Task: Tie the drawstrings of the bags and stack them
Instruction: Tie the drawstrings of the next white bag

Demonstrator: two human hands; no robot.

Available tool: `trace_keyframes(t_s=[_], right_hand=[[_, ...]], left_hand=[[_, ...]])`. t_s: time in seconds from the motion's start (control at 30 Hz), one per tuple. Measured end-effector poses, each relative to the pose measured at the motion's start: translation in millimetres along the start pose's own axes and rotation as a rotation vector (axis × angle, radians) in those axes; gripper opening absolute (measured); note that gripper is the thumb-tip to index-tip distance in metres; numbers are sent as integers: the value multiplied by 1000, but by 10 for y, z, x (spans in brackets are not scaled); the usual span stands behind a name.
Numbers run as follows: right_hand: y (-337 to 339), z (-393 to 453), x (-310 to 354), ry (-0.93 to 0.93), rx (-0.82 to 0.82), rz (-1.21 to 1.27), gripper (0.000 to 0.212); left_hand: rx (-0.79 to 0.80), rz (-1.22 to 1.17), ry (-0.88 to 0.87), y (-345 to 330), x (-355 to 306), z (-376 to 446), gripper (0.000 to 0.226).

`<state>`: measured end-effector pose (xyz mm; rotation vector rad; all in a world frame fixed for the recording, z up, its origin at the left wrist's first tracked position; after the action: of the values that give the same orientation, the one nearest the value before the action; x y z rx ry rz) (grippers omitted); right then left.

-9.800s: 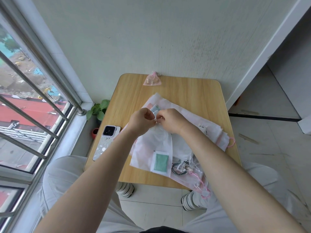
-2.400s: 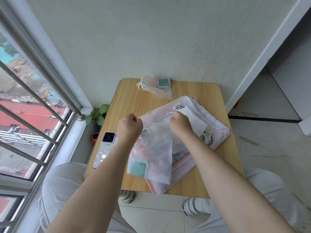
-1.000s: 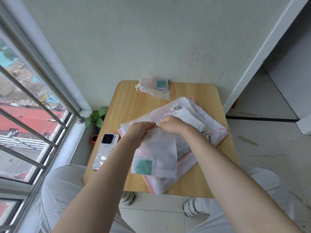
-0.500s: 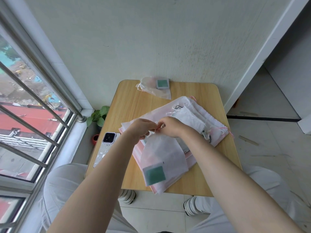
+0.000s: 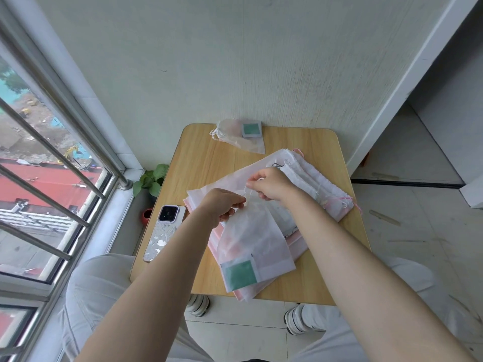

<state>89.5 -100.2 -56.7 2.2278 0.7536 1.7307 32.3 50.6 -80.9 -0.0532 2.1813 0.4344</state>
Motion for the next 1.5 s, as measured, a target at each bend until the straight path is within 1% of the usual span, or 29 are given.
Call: trace_keyframes(t_s=[0.07, 0.13, 0.27, 0.4, 0.47, 0.53, 0.6, 0.63, 0.67, 0.73, 0.77, 0.8, 0.87, 0.93, 1.0, 1.1, 1.23, 1.3, 1.37, 1.43, 1.5], right_hand=[[-6, -29, 95, -90, 22, 212, 6], [-21, -33, 167, -118, 33, 324, 10], [-62, -10, 252, -65, 29, 350, 9], [-66, 25, 309, -24, -49, 340, 15], [-69, 37, 328, -7, -77, 326, 17], [-74, 39, 341, 39, -53, 351, 26], [-87, 48, 315, 79, -57, 364, 46], [-89, 53, 286, 84, -97, 330, 51], [-88, 51, 256, 81, -142, 283, 48], [-84, 48, 172, 71, -183, 172, 31], [-79, 37, 129, 66, -170, 111, 27], [-72, 23, 93, 61, -137, 53, 27], [-61, -9, 56, 58, -18, -42, 27], [-69, -30, 32, 61, 132, -103, 19], [-70, -34, 11, 68, 205, -149, 17], [-53, -21, -1, 96, 218, -263, 19], [-30, -10, 10, 211, 172, -476, 13], [-16, -5, 12, 237, 139, -472, 15], [-9, -15, 22, 238, 126, -429, 18], [-15, -35, 24, 233, 144, -402, 17], [-33, -53, 10, 226, 161, -389, 15]], left_hand=[[11, 39, -34, -15, -29, -3, 10], [29, 72, -77, -29, -62, -19, 11], [81, 159, -143, -50, -98, -49, 15], [152, 233, -184, -77, -115, -72, 18], [160, 263, -207, -91, -115, -67, 21], [126, 281, -226, -110, -105, -50, 30], [100, 252, -219, -107, -102, -45, 28], [99, 228, -205, -96, -102, -47, 25], [103, 207, -189, -80, -99, -46, 23], [118, 167, -160, -43, -99, -40, 20], [122, 152, -144, -31, -100, -31, 20], [125, 142, -127, -20, -102, -24, 19], [129, 126, -94, -3, -113, -19, 16], [137, 109, -68, 22, -114, -10, 12], [146, 110, -47, 43, -98, -1, 9], [157, 115, -19, 46, -56, 16, 9], [135, 91, 17, 49, -2, 53, 14], [115, 56, 51, 57, 17, 68, 16], [105, -21, 104, 64, 31, 88, 13], [103, -113, 148, 72, 37, 107, 9], [104, -154, 155, 86, 37, 114, 8]])
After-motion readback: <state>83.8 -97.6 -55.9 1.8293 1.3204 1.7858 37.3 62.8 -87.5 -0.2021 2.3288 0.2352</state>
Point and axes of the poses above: each hand's wrist, its own z-axis towards the middle knuckle, its own y-axis out of the back of the hand, x = y × z, the point moved 1 cm from there along z, towards the middle knuckle, and after that the axes turned 11 degrees about -x, right-handed, at the moved point
